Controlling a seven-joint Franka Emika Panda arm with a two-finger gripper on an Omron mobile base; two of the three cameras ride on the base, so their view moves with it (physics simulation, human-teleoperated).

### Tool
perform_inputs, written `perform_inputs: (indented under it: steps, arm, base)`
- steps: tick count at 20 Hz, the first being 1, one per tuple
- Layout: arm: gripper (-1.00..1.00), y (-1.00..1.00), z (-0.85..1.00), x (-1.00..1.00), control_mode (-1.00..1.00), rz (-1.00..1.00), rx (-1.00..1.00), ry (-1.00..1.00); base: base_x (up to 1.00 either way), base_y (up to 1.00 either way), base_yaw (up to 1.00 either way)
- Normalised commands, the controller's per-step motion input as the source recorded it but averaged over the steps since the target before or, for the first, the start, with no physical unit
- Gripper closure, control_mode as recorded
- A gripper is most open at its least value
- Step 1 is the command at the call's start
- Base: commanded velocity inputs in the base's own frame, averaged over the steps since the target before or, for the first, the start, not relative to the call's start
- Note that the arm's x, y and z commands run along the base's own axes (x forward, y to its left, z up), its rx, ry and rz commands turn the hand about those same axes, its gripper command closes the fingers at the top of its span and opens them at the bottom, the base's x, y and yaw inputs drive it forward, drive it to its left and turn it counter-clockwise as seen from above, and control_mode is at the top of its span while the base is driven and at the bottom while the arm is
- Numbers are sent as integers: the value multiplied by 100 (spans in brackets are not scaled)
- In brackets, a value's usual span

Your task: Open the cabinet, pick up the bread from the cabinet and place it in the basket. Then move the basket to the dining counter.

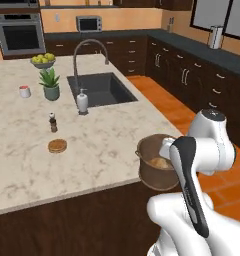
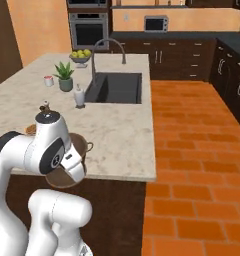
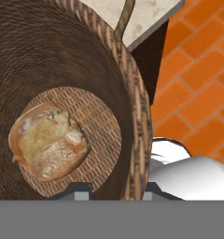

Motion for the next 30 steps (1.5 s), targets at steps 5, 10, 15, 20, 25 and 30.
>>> perform_inputs:
  steps: [5,10,15,20,25,30]
  arm:
    - [100,0,0,0,100,0,0,0]
    - [100,0,0,0,100,0,0,0]
    - [100,0,0,0,100,0,0,0]
    - [100,0,0,0,100,0,0,0]
    - [100,0,0,0,100,0,0,0]
    - [100,0,0,0,100,0,0,0]
  base:
    - [4,100,10]
    - [9,100,8]
    - [50,100,3]
    - [40,100,0]
    - [35,75,0]
    - [37,18,0]
